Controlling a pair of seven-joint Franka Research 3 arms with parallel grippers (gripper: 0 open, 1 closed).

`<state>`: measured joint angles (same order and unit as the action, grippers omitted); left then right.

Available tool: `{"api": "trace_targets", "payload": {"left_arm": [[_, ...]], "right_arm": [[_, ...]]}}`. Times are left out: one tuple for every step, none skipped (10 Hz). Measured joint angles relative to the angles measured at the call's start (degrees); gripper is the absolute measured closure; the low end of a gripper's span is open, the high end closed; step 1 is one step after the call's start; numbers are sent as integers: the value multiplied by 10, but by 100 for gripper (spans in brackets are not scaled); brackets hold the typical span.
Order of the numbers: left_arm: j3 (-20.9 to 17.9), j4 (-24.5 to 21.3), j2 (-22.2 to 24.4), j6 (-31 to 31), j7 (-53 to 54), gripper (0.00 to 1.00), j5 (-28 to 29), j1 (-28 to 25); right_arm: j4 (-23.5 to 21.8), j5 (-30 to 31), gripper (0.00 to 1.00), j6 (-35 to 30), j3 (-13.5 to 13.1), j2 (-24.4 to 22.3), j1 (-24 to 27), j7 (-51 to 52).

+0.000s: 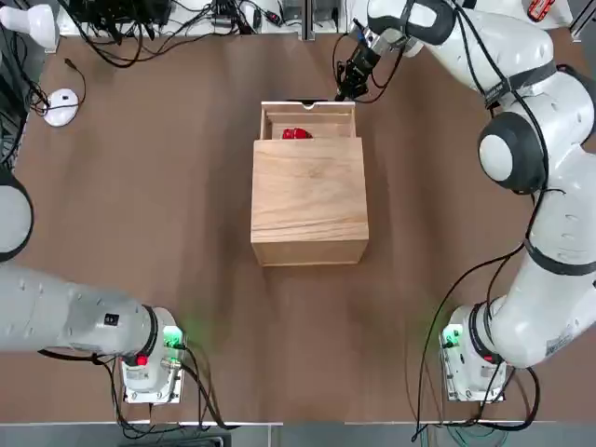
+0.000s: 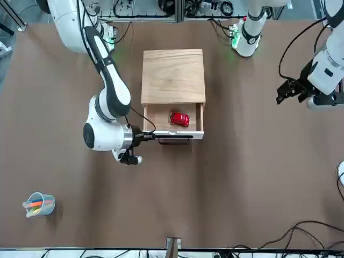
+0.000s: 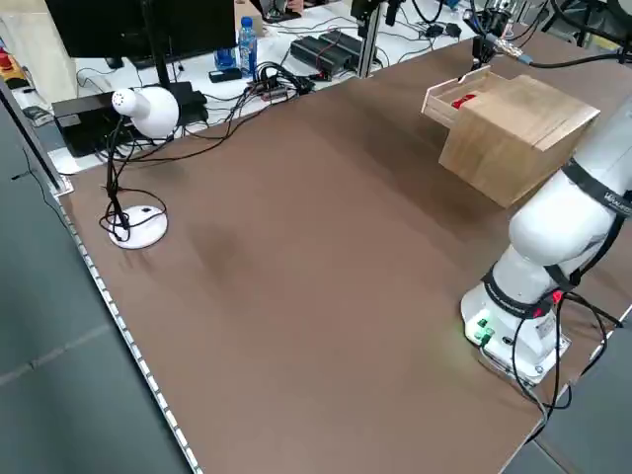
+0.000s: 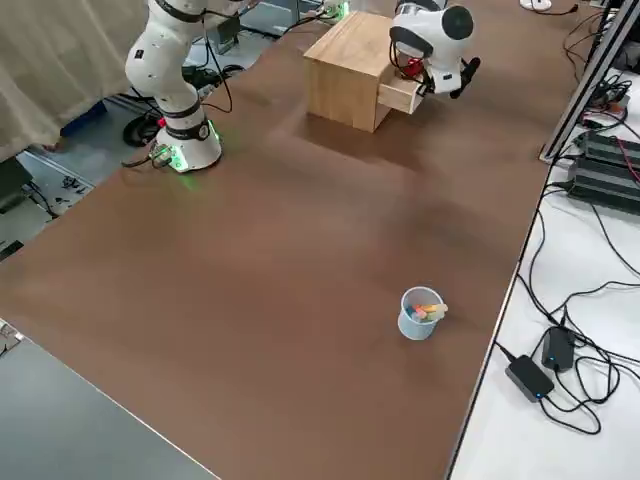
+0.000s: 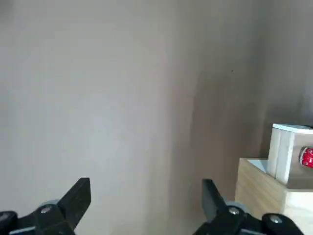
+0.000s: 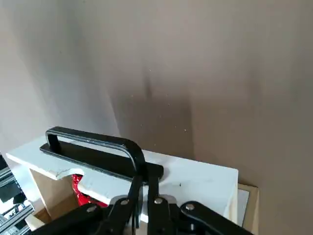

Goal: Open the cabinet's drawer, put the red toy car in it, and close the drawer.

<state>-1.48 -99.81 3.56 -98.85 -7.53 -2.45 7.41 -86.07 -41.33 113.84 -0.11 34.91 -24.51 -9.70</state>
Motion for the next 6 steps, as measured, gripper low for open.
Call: {"api": "trace_targets", "payload": {"left_arm": [[1,16,-7,0,5,0,3,0],[1,35,-17,0,6,0,5,0],[1,54,-28,1,7,0,7,-2],[2,71,-39,8,7,0,7,-8],[5,91,-49,26,13,0,7,-15],[10,103,-57,40,21,0,7,-20]], "right_arm": [[1,0,89,-6,-1,0,0,0],[3,0,89,-15,-1,1,0,0],[3,0,89,-40,-1,1,-2,0],[3,0,89,-59,-1,1,-5,0],[3,0,89,-77,-1,1,-8,0],[1,0,89,-87,-1,1,-12,0]]}}
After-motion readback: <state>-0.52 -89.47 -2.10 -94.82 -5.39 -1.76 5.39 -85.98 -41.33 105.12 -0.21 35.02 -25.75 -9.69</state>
